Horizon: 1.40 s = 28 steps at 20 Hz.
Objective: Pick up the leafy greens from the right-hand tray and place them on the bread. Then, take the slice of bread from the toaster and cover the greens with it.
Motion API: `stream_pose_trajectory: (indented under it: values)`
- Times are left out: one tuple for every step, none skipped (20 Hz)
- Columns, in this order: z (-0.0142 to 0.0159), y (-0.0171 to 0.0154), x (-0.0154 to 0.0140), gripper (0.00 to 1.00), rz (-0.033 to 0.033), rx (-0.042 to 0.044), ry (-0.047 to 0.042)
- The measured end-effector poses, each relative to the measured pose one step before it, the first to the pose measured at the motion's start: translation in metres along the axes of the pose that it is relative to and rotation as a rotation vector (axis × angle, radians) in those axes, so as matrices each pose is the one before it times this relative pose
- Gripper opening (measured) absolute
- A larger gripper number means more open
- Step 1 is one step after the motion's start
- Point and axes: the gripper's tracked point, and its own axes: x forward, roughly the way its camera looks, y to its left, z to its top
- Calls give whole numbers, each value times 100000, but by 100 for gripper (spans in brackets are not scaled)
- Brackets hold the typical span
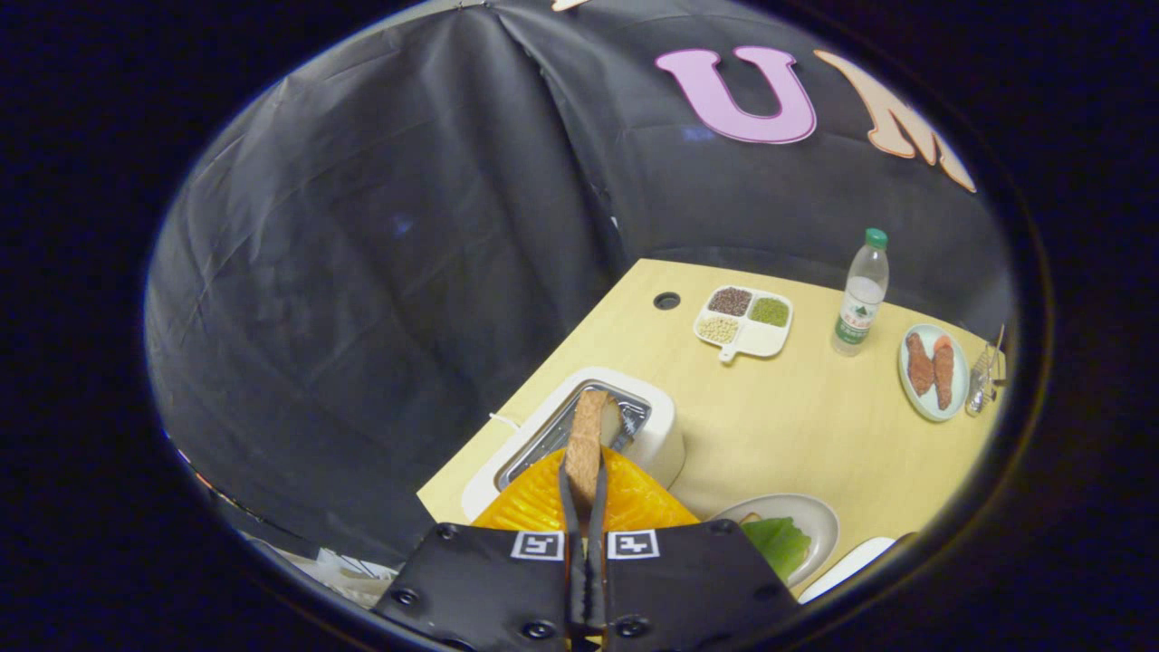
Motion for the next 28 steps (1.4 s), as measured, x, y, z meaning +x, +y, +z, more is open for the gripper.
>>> stream_pose_trajectory:
  values:
    - [-10, -112, -400, 4, 1021, 1981, -684]
    - [114, -38, -345, 4, 694, 2173, -1139]
    - [146, -368, -373, 4, 366, 1506, -837]
    - [106, -407, -379, 4, 302, 1297, -1168]
    - [-85, -308, -395, 4, 390, 1471, -490]
    - [-5, -478, -448, 4, -19, 1485, -997]
    - [30, -245, -411, 4, 278, 1588, -1193]
    - [125, -370, -478, 4, 209, 1736, -1195]
    - [55, -640, -534, 4, -749, 1257, -1388]
    - [72, -725, -530, 4, -716, 1106, -1115]
    - [21, -820, -408, 4, -1253, 820, -823]
    - [-178, -862, -379, 4, -1248, 1146, -678]
    - [-316, -466, -328, 4, -374, 1914, -382]
    - [-233, -648, -341, 4, -468, 2376, -275]
    - [-268, -829, -356, 4, -1204, 1938, -424]
    - [-319, -915, -166, 4, -1129, 1677, -166]
    - [-422, -784, -226, 4, -1001, 1613, -180]
    - [-440, -906, 13, 4, -1496, 624, 6]
    - [-525, -924, -112, 4, -1643, 330, 286]
    - [-453, -875, 77, 4, -1426, 238, 340]
    - [-649, -720, 68, 4, -1287, 319, 393]
    - [-512, -560, 121, 4, -566, 764, 289]
    - [-516, -457, 172, 4, -469, 1033, 468]
    - [-344, -453, 224, 4, -98, 1139, 360]
    - [-354, -512, 270, 4, -534, 826, 242]
    - [-348, -582, 182, 4, -607, 682, 682]
    - [-301, -522, 201, 4, -715, 758, 681]
    - [-316, -592, 185, 4, -749, 851, 774]
